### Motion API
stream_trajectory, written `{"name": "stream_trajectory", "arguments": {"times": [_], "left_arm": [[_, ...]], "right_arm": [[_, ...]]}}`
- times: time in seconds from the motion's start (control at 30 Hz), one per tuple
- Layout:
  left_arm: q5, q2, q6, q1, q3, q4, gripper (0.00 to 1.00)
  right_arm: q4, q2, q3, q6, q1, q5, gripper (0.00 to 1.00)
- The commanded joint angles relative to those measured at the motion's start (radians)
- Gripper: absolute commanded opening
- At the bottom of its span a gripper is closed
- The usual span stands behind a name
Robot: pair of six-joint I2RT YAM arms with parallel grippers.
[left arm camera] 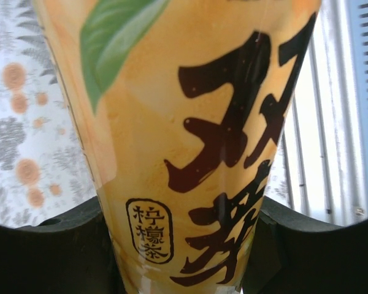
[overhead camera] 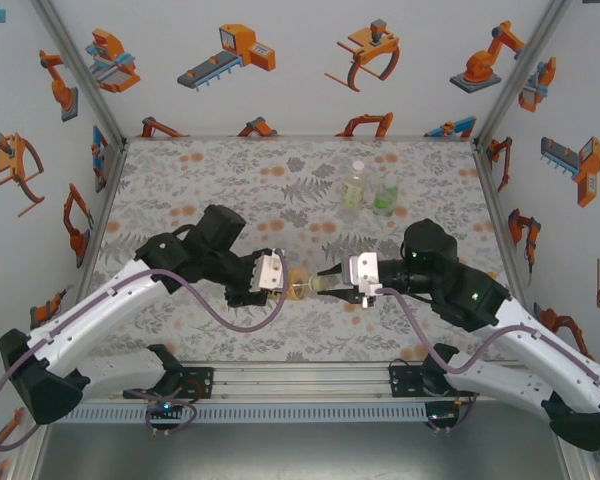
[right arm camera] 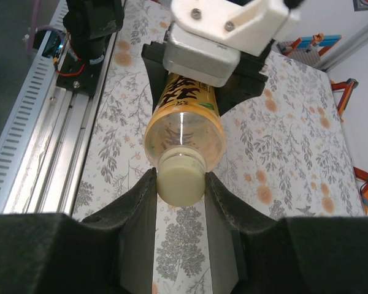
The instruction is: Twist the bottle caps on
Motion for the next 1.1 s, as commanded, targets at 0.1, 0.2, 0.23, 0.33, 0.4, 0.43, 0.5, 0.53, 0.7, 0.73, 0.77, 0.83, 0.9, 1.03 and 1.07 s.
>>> {"name": "stream_trajectory", "arguments": {"times": [0.1,0.2,0.23,0.33,0.4,0.43,0.5,0.53,0.7,0.73,0.77,0.83,0.9,1.03,1.07], "left_arm": [[0.199,0.066,0.04,-0.012,0.116,-0.103,0.0],[0.198,0.051,0.059,-0.012,0.108,-0.089,0.0],[0.183,0.04,0.052,-0.012,0.099,-0.065,0.0],[0.149,-0.01,0.04,-0.012,0.046,0.035,0.0],[0.123,-0.039,0.035,-0.012,0.017,0.099,0.0],[0.1,-0.05,0.022,-0.014,0.008,0.128,0.0],[0.05,-0.064,0.007,-0.016,-0.005,0.171,0.0],[0.019,-0.073,0.005,-0.018,-0.009,0.193,0.0],[-0.136,-0.097,-0.045,-0.027,-0.032,0.285,0.0],[-0.151,-0.102,-0.044,-0.028,-0.041,0.3,0.0],[-0.166,-0.107,-0.043,-0.028,-0.05,0.316,0.0],[-0.192,-0.126,-0.058,-0.031,-0.076,0.372,0.0],[-0.193,-0.142,-0.065,-0.032,-0.106,0.425,0.0],[-0.219,-0.147,-0.09,-0.037,-0.117,0.477,0.0],[-0.233,-0.145,-0.096,-0.04,-0.118,0.485,0.0]], "right_arm": [[-0.066,0.031,0.037,-0.145,0.014,-0.081,0.0],[-0.052,0.018,0.015,-0.138,0.014,-0.089,0.0],[-0.036,0.008,0.003,-0.124,0.014,-0.089,0.0],[0.047,-0.022,-0.039,-0.035,0.016,-0.094,0.0],[0.137,-0.045,-0.079,0.061,0.016,-0.075,0.0],[0.191,-0.054,-0.098,0.134,0.016,-0.051,0.0],[0.24,-0.063,-0.118,0.234,0.016,-0.01,0.0],[0.263,-0.063,-0.13,0.3,0.016,0.022,0.0],[0.348,-0.059,-0.176,0.681,0.016,0.22,0.0],[0.355,-0.059,-0.184,0.767,0.017,0.271,0.0],[0.363,-0.058,-0.193,0.837,0.016,0.321,0.0],[0.363,-0.057,-0.206,1.019,0.016,0.446,0.0],[0.361,-0.053,-0.224,1.193,0.017,0.539,0.0],[0.275,-0.02,-0.229,1.568,0.028,0.712,0.0],[0.226,-0.004,-0.217,1.66,0.028,0.734,0.0]]}}
